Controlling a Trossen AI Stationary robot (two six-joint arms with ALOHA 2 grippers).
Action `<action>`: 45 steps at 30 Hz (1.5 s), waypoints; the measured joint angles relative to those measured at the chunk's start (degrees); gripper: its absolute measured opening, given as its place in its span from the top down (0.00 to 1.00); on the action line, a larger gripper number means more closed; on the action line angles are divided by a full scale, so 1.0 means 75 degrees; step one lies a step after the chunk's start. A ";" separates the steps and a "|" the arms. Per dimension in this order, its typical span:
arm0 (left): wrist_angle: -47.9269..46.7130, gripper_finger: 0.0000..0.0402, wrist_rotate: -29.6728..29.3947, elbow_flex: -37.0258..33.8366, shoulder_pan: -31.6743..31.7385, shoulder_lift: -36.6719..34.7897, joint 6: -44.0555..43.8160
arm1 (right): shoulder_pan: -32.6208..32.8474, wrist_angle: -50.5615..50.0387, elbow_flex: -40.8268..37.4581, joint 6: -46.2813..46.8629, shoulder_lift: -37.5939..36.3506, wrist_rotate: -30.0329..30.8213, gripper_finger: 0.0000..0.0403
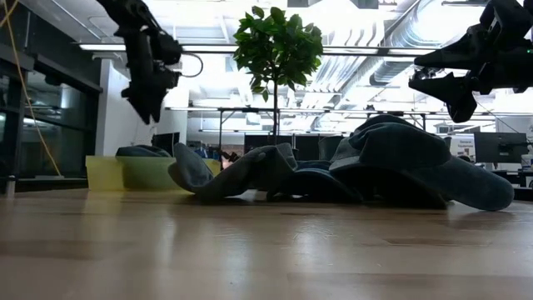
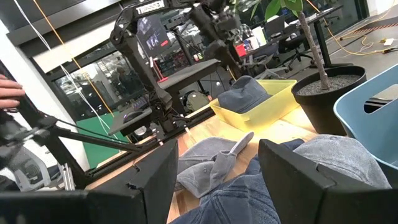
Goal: Pick & Place hat
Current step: Put the left gray cap into the green bin
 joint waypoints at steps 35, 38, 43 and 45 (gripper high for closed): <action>0.2549 0.39 0.0706 -0.4457 -0.5802 -0.4001 -0.8733 | -0.0002 0.0003 0.0002 0.0000 0.0003 0.0000 0.46; 0.3034 0.39 0.0002 -0.4917 -0.6446 -0.4004 -1.0055 | -0.0002 0.0000 0.0001 0.0001 0.0003 0.0000 0.46; 0.4345 0.39 -0.0806 -0.5609 -0.7263 -0.3795 -1.1959 | -0.0002 0.0000 0.0002 0.0001 0.0003 0.0000 0.46; 0.4763 0.39 -0.1063 -0.5797 -0.7457 -0.3636 -1.2446 | 0.0001 0.0000 0.0002 0.0001 0.0003 0.0000 0.46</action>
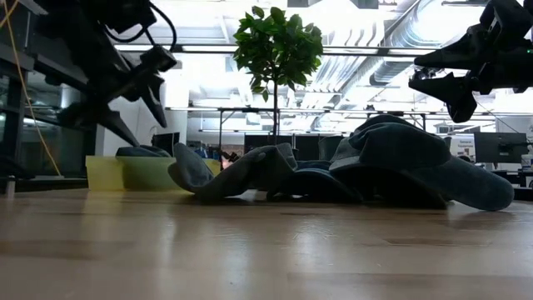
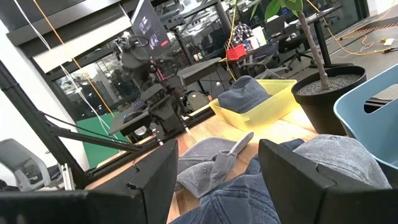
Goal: Pick & Place hat
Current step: Put the left gray cap into the green bin
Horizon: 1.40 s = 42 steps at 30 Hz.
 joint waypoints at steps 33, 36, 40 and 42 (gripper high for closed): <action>0.2383 0.39 0.0023 -0.0195 0.0874 0.2876 0.1432 | 0.0000 0.0000 0.0000 0.0000 0.0000 0.0000 0.46; 0.2723 0.39 0.0122 -0.0194 0.0874 0.2958 0.1719 | -0.0003 0.0000 -0.0001 0.0000 0.0000 0.0000 0.46; 0.2804 0.39 0.0068 -0.0192 0.0874 0.3060 0.1726 | -0.0002 0.0000 -0.0001 0.0000 0.0000 0.0000 0.46; 0.2787 0.40 0.0038 -0.0192 0.0874 0.3133 0.1733 | -0.0002 0.0000 0.0000 -0.0001 0.0000 0.0000 0.46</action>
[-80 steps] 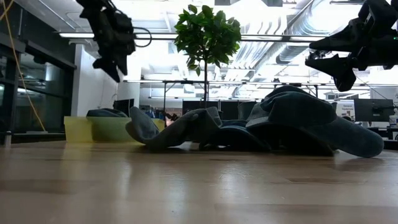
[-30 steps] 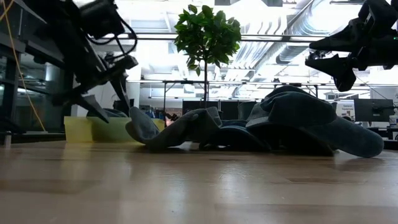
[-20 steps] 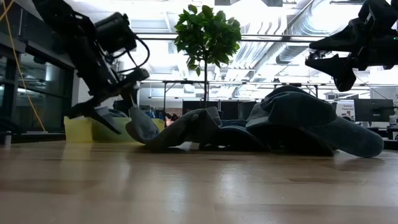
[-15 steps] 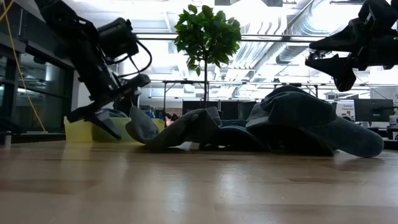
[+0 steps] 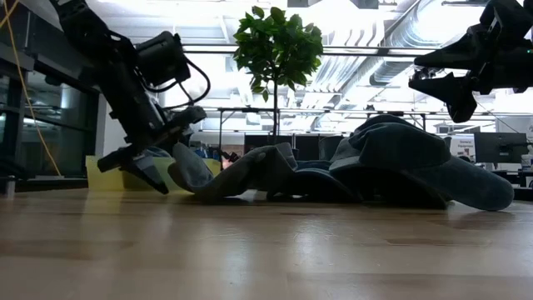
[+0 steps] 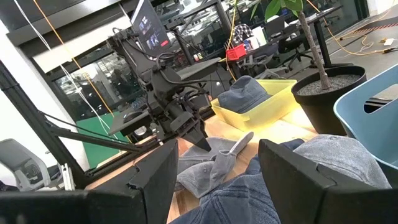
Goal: Pick & Place hat
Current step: Put the left gray cap into the green bin
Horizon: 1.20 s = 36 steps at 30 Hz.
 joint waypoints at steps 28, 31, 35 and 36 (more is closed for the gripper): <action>0.0153 0.98 0.0185 0.0014 -0.0003 -0.0067 0.0197 | 0.0001 0.0000 -0.0001 -0.0001 0.0000 0.0000 0.46; 0.0056 0.99 0.0169 0.0000 -0.0003 -0.0267 0.0210 | 0.0000 0.0000 -0.0003 0.0001 0.0000 0.0000 0.46; 0.0006 0.99 0.0166 -0.0012 -0.0003 -0.0690 0.0216 | 0.0001 0.0000 -0.0001 0.0001 0.0000 0.0000 0.46; 0.0010 0.99 0.0159 -0.0012 -0.0003 -0.0805 0.0216 | -0.0001 0.0000 -0.0001 0.0000 0.0000 0.0000 0.46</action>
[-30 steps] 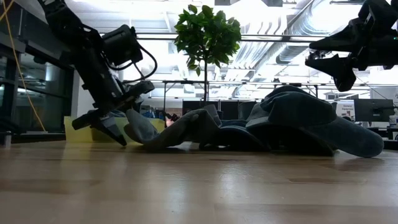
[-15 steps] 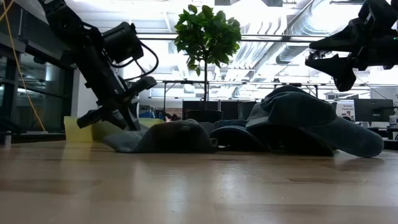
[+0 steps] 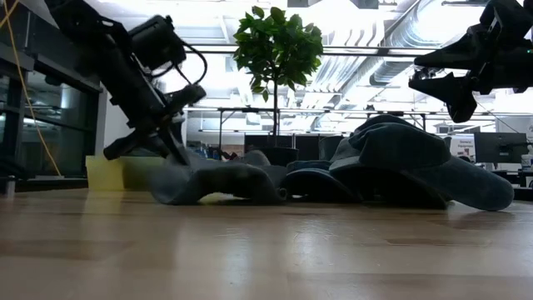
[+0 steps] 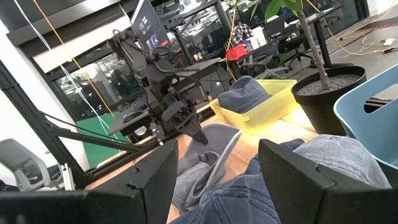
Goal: Pick & Place hat
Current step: Put the left gray cap into the green bin
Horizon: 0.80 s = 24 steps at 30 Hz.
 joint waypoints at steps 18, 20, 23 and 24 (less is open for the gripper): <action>0.0057 0.99 -0.0051 0.0041 -0.0002 -0.2202 0.2500 | 0.0003 0.0042 0.0001 0.0550 0.0000 0.0103 0.46; 0.0118 0.99 -0.0050 0.0041 -0.0002 -0.2440 0.2761 | 0.0000 0.0090 0.0001 0.1152 0.0000 0.0172 0.46; 0.0138 0.99 -0.0117 0.0048 -0.0002 -0.2666 0.2848 | 0.0003 0.0104 0.0001 0.1878 -0.0003 0.0188 0.46; 0.0137 0.99 -0.0128 0.0047 -0.0002 -0.2726 0.2902 | 0.0003 0.0110 0.0001 0.2068 -0.0003 0.0225 0.46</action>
